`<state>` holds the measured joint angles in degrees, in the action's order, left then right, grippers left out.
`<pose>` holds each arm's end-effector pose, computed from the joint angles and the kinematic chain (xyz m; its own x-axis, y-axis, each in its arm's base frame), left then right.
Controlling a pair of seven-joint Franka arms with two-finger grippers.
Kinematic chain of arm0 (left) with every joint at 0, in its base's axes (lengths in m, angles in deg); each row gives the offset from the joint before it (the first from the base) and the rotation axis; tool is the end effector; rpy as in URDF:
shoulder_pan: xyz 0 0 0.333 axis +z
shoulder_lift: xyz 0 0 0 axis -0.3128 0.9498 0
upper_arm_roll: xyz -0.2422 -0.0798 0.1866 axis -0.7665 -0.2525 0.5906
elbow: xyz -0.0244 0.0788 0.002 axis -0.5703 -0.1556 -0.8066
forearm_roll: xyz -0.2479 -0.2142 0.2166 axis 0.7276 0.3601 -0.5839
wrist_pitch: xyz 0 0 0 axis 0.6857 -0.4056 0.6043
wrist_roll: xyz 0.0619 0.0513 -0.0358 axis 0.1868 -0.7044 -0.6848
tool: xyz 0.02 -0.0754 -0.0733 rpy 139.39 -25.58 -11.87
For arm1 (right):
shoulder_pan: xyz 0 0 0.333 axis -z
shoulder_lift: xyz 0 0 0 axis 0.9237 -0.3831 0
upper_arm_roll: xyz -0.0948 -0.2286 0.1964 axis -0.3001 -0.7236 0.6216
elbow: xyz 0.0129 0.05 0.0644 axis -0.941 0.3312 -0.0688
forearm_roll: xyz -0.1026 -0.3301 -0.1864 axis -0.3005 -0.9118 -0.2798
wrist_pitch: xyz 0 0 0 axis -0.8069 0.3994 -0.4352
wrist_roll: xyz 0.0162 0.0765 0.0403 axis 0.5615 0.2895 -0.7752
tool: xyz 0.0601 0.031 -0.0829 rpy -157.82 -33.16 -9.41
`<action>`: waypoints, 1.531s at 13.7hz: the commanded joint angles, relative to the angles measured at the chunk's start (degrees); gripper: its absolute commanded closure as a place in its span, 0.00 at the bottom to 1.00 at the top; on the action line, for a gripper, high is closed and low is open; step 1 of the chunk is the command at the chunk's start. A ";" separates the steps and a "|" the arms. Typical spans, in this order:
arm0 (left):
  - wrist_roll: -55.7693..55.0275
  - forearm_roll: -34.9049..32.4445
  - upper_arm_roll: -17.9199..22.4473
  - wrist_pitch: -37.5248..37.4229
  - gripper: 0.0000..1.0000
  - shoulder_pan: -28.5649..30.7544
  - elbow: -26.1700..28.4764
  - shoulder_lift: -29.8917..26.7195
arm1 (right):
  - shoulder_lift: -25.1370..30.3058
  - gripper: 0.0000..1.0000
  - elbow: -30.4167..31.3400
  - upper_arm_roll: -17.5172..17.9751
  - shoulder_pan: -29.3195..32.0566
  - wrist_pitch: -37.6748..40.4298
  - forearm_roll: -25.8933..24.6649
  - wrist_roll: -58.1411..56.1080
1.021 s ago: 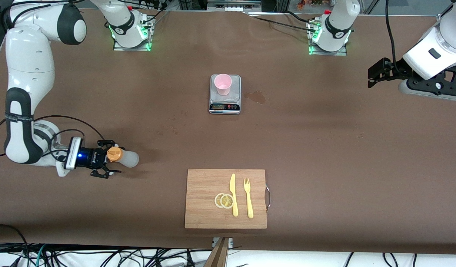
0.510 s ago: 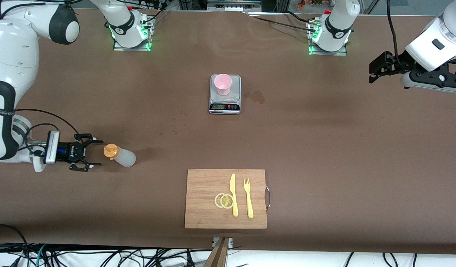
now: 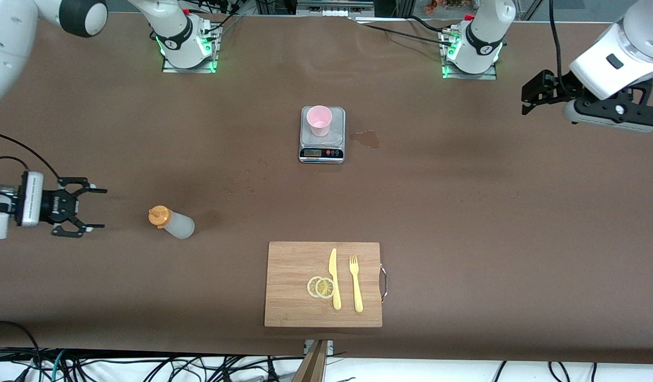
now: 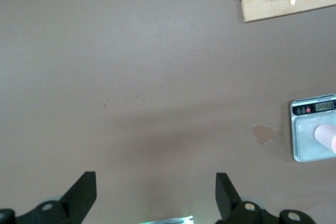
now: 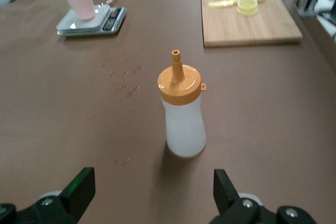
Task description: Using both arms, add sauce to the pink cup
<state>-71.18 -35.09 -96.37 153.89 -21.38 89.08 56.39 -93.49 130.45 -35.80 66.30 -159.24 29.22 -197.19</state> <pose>0.5404 -0.1062 0.6462 0.9799 -0.1810 -0.0837 -0.1808 -0.9835 0.0099 0.6655 -0.1728 0.3278 0.0699 0.7485 0.6594 0.9894 0.0323 -0.1416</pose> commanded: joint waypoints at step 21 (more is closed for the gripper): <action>0.97 2.88 -1.45 0.32 0.00 0.69 -0.59 -0.13 | 43.57 0.00 13.29 20.99 -6.38 -6.96 -50.55 110.51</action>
<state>-71.15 -33.61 -97.80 153.96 -21.12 89.09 56.10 -56.41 135.64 -16.82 61.29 -162.65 -17.50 -93.20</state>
